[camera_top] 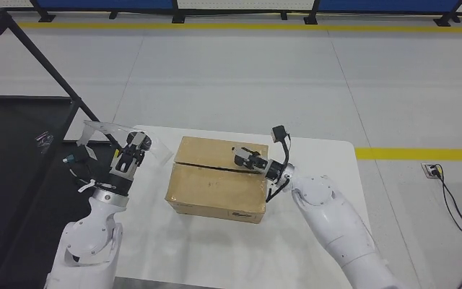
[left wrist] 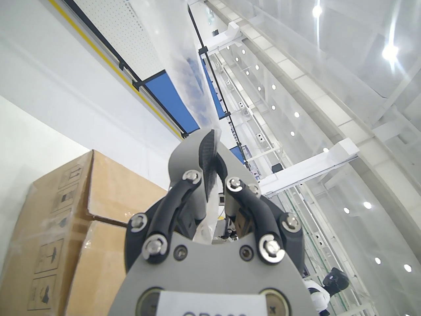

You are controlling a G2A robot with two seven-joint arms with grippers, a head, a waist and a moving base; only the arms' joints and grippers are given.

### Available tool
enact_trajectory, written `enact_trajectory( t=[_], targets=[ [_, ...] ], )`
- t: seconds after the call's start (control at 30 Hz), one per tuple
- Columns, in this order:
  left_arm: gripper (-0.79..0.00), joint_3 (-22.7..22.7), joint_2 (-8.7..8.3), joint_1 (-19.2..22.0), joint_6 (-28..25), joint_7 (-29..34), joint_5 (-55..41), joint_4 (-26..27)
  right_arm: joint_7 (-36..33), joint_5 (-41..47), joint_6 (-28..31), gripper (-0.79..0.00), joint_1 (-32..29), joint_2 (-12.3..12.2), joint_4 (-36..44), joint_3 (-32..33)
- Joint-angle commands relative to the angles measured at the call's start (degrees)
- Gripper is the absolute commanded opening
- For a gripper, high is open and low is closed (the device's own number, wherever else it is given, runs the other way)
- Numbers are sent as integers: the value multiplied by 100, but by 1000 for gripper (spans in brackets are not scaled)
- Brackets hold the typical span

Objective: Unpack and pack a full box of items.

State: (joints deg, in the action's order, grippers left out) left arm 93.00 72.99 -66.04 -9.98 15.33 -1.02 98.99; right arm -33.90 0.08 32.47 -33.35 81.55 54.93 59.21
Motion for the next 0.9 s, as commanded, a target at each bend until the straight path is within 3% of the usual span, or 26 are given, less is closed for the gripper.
enact_trajectory(
  t=[0.0,0.03,0.23,0.37,0.47,0.67,0.87],
  targets=[
    [-785,-55,15,1,183,-117,-176,96,717,-1578,-129,0,-168,-38,753,-135],
    [-785,-105,25,19,312,-214,-216,153,1017,-2102,-303,0,-273,-56,1009,-157],
    [-785,-554,97,47,1150,-777,-312,457,1017,-2102,-303,0,-273,-56,1009,-157],
    [-785,-582,97,46,1173,-838,-173,480,1017,-2102,-303,0,-273,-56,1009,-157],
    [-785,-582,97,46,1173,-838,-173,480,1325,-3149,-257,0,-398,-96,1298,-273],
    [-785,-645,120,-35,1256,-1076,-242,636,2536,-6049,-1812,0,-1101,-159,2826,-573],
    [-785,-1188,216,101,1769,-1721,-137,797,2536,-6049,-1812,0,-1101,-159,2826,-573]
  ],
)
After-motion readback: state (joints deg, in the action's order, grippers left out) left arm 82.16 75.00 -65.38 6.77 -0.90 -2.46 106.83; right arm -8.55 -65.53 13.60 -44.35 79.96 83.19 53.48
